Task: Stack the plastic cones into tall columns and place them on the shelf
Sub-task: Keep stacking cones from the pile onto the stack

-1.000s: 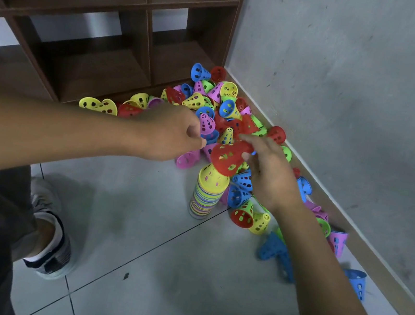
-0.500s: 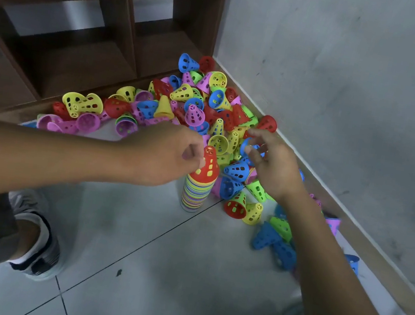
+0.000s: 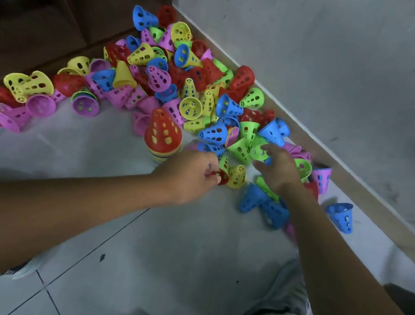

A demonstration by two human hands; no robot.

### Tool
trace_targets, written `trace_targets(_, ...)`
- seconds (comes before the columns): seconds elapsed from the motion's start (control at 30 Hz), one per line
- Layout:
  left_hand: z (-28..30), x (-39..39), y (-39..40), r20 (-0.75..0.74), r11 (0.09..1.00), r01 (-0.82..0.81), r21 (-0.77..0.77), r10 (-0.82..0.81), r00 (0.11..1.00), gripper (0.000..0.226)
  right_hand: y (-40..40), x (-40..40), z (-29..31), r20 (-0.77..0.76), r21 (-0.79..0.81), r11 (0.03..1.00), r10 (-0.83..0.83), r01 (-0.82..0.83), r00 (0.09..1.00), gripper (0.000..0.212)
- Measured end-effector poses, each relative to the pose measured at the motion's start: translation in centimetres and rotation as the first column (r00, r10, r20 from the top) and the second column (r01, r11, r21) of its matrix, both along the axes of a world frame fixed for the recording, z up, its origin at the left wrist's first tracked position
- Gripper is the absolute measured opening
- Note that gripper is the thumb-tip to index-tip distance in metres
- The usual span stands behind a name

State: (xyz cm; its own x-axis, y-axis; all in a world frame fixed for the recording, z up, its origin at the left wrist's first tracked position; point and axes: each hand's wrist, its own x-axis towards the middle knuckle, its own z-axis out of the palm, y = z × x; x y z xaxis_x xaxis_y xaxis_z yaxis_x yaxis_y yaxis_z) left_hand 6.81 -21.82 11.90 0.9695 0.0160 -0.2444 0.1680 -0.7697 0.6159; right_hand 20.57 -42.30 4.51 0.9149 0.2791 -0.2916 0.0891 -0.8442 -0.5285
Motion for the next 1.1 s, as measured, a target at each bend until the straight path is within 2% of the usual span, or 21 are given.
trace_targets(0.17,-4.8,3.7,-1.0,-0.059,0.997,0.002,0.083,0.003,0.998,0.038,-0.8,-0.1,-3.5,-0.075,-0.023,1.0,0.008,-0.01,0.997,0.075)
trace_targets(0.3,-8.3,6.4,-1.7,-0.121,0.997,0.021,0.072,-0.012,0.993,0.059,-0.2,0.2,-5.8,-0.125,-0.046,0.997,0.061,-0.067,0.99,0.101)
trace_targets(0.47,-12.2,8.6,-2.6,-0.116,0.995,0.048,0.082,-0.038,0.992,0.06,0.5,2.0,-7.2,-0.212,0.004,0.996,0.089,-0.09,0.973,0.131)
trace_targets(0.6,-14.3,8.8,-2.8,-0.13,0.991,0.089,0.098,-0.076,0.989,0.055,1.6,3.6,-7.1,-0.241,0.022,0.991,0.135,-0.134,0.961,0.142)
trace_targets(0.77,-15.9,7.5,-2.4,-0.154,0.993,0.058,0.102,-0.042,0.987,0.045,2.9,4.5,-8.5,-0.244,-0.012,0.988,0.147,-0.154,0.959,0.147)
trace_targets(0.93,-16.2,5.1,-2.1,-0.264,0.992,0.026,0.122,0.007,0.965,0.034,3.1,4.4,-9.6,-0.256,0.058,0.99,0.141,-0.13,0.956,0.145)
trace_targets(1.03,-16.5,3.7,-1.7,-0.288,0.994,0.018,0.108,0.014,0.958,0.031,3.9,4.8,-9.1,-0.231,0.034,0.985,0.17,-0.167,0.958,0.139)
trace_targets(1.1,-16.4,3.2,-1.5,-0.288,0.997,-0.011,0.074,0.032,0.957,0.031,4.4,5.0,-9.0,-0.258,0.014,0.977,0.209,-0.212,0.943,0.127)
